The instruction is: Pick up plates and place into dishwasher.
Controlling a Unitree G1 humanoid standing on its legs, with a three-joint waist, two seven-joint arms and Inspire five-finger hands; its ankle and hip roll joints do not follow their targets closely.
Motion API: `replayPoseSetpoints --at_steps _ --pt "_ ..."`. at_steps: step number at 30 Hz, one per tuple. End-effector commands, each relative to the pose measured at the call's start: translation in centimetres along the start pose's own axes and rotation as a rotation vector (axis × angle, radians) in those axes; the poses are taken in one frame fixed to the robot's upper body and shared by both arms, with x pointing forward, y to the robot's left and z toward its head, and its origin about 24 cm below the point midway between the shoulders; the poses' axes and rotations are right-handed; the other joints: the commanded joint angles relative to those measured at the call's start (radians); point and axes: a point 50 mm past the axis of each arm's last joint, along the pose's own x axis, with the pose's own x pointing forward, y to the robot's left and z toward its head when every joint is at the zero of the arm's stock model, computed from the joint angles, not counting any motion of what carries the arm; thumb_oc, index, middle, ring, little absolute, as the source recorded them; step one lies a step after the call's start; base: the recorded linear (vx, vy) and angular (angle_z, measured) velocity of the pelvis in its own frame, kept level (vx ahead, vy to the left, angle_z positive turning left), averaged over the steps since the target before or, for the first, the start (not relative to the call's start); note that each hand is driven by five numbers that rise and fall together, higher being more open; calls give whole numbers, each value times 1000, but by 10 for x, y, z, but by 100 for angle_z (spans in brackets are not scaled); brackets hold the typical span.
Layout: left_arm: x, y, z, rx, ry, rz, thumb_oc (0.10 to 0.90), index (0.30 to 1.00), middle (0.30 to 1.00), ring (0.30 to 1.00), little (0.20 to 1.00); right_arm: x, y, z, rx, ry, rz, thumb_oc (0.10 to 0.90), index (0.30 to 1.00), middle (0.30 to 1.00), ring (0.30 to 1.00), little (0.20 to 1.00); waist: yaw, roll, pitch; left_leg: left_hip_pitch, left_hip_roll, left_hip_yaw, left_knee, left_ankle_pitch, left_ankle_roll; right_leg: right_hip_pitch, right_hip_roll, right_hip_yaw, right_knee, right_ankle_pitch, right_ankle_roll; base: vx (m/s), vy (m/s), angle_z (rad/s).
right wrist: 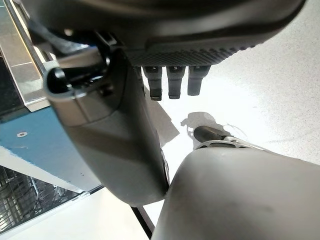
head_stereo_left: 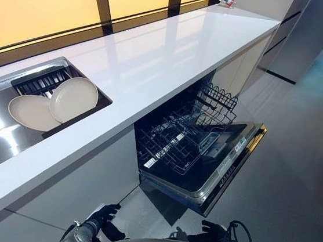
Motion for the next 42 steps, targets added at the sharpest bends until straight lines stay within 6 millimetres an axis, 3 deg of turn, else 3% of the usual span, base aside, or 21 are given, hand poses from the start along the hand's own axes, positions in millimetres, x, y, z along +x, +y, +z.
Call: replayPoseSetpoints --at_steps 1,13,22,30,34,36,38,42 --pt "10 3 33 17 -91 -1 800 900 900 900 900 1 9 4 -62 -3 43 800 900 900 900 900 7 -13 52 28 -20 36 7 -78 0 44 -36 37 16 -32 101 0 0 0" --pt "9 -4 17 -6 37 -86 800 900 900 900 900 2 12 9 -62 -29 70 800 900 900 900 900 6 -10 44 31 -23 38 7 -79 2 47 -38 35 17 -34 100 0 0 0" --pt "10 0 48 34 -161 -177 800 900 900 900 900 2 10 10 -85 -28 78 800 900 900 900 900 -6 -1 43 36 -22 47 7 -82 0 49 -38 43 17 -36 102 0 0 0" --pt "-9 30 137 290 -544 -248 800 900 900 900 900 2 -9 16 -109 -32 63 800 900 900 900 900 -14 30 53 38 -20 54 7 -82 0 47 -39 46 20 -38 107 -7 24 -5" --pt "-39 61 187 352 -718 -204 800 900 900 900 900 1 -10 11 -98 -27 58 800 900 900 900 900 -4 42 49 36 -21 40 7 -79 0 48 -40 40 20 -39 110 2 5 -1" --pt "-51 69 202 313 -778 -205 800 900 900 900 900 1 -9 10 -90 -25 57 800 900 900 900 900 0 42 48 35 -21 36 7 -78 0 49 -42 38 20 -39 111 0 0 0" --pt "-76 79 228 264 -879 -258 800 900 900 900 900 0 -8 6 -62 -20 50 800 900 900 900 900 14 43 44 30 -22 28 7 -76 1 48 -45 30 19 -39 111 -9 -13 5" --pt "-113 73 259 155 -993 -489 800 900 900 900 900 0 -4 3 -14 -12 38 800 900 900 900 900 37 44 35 20 -23 9 7 -71 2 48 -52 12 15 -35 111 -11 -16 17"
